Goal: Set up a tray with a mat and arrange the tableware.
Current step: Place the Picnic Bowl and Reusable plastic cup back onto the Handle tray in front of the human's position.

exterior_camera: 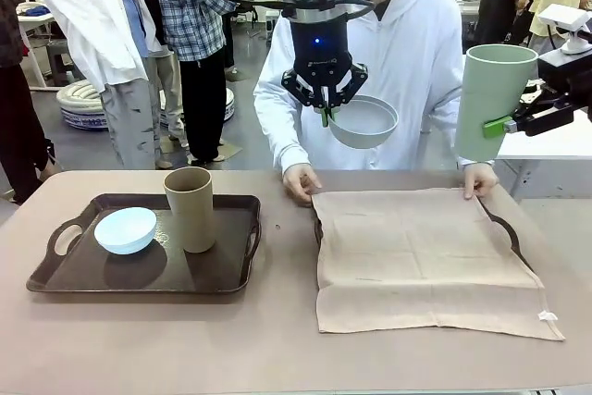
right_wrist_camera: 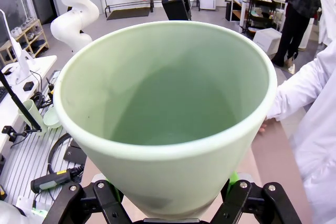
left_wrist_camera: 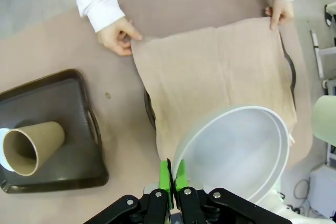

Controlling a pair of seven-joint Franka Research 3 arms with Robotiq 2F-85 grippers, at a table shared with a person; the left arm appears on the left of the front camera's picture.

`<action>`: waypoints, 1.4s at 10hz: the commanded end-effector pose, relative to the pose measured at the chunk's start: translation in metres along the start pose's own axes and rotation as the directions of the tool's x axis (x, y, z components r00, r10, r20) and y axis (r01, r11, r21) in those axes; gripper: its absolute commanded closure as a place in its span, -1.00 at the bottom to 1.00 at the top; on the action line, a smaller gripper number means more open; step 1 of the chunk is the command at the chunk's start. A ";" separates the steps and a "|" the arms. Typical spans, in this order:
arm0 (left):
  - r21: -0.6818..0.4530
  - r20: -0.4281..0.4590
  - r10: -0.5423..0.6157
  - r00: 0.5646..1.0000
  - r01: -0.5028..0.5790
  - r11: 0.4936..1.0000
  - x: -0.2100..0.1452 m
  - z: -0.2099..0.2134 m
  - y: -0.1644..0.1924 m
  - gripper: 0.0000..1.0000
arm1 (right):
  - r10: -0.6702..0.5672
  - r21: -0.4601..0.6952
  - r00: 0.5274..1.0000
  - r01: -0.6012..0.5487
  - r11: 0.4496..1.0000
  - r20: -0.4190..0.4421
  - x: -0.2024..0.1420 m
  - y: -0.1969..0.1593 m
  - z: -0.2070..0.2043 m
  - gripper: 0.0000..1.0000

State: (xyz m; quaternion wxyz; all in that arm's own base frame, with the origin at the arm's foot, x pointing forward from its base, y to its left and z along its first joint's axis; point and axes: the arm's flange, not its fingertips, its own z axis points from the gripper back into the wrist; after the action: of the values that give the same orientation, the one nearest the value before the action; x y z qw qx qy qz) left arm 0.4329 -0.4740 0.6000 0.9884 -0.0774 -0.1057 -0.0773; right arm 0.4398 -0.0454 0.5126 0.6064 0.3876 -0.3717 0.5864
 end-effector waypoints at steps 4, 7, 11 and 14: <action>0.003 0.017 -0.013 1.000 0.013 1.000 0.000 0.001 0.002 1.00 | 0.010 0.008 1.000 -0.010 1.000 0.010 0.002 0.002 0.000 1.00; 0.003 0.017 -0.013 1.000 0.013 1.000 0.000 0.001 0.002 1.00 | 0.010 0.008 1.000 -0.010 1.000 0.010 0.002 0.002 0.000 1.00; 0.003 0.017 -0.013 1.000 0.013 1.000 0.000 0.001 0.002 1.00 | 0.010 0.008 1.000 -0.010 1.000 0.010 0.002 0.002 0.000 1.00; -0.019 -0.026 0.003 1.000 -0.003 1.000 0.002 -0.024 0.003 0.91 | 0.014 0.016 1.000 -0.015 1.000 0.024 -0.024 -0.013 -0.002 -0.64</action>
State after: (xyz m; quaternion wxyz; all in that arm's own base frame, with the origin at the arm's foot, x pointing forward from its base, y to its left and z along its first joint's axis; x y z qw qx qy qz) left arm 0.4348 -0.4754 0.5933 0.9890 -0.0759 -0.1005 -0.0771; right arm 0.4419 -0.0476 0.5067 0.6059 0.3895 -0.3717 0.5856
